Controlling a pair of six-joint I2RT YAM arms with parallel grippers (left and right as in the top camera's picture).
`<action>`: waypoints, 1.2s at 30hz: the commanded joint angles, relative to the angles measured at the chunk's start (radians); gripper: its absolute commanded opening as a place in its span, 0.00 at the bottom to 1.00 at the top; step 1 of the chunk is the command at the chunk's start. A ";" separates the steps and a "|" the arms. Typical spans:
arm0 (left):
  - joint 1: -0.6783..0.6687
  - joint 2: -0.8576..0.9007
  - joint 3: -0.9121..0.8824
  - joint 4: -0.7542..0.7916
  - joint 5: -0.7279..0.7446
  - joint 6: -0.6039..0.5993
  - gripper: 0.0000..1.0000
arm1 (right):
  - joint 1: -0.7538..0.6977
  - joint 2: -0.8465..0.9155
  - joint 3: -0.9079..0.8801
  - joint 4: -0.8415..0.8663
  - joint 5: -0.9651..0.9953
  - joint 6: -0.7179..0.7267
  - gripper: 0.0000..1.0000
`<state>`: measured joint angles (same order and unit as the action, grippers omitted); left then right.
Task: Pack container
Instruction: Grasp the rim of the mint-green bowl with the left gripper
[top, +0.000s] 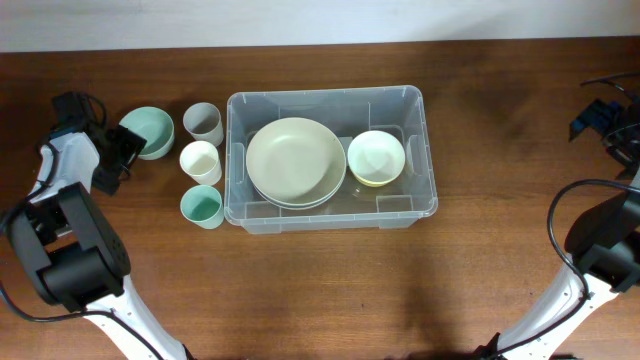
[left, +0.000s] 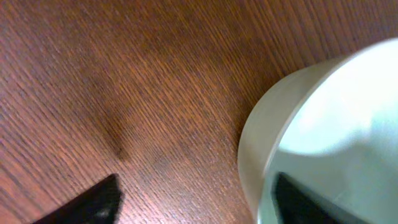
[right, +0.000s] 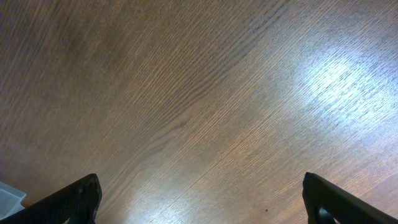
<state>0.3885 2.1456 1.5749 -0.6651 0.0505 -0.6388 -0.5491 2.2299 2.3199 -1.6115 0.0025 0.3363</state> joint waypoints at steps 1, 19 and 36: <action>0.005 0.009 0.010 -0.009 0.010 0.000 0.65 | -0.001 -0.031 -0.004 0.001 0.002 0.005 0.99; 0.005 0.009 0.010 -0.028 0.013 0.000 0.14 | -0.001 -0.031 -0.004 0.001 0.002 0.005 0.99; 0.093 0.008 0.019 -0.034 0.047 0.003 0.01 | -0.001 -0.031 -0.004 0.001 0.002 0.005 0.99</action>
<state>0.4576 2.1456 1.5749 -0.6956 0.0574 -0.6441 -0.5491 2.2299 2.3199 -1.6119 0.0025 0.3367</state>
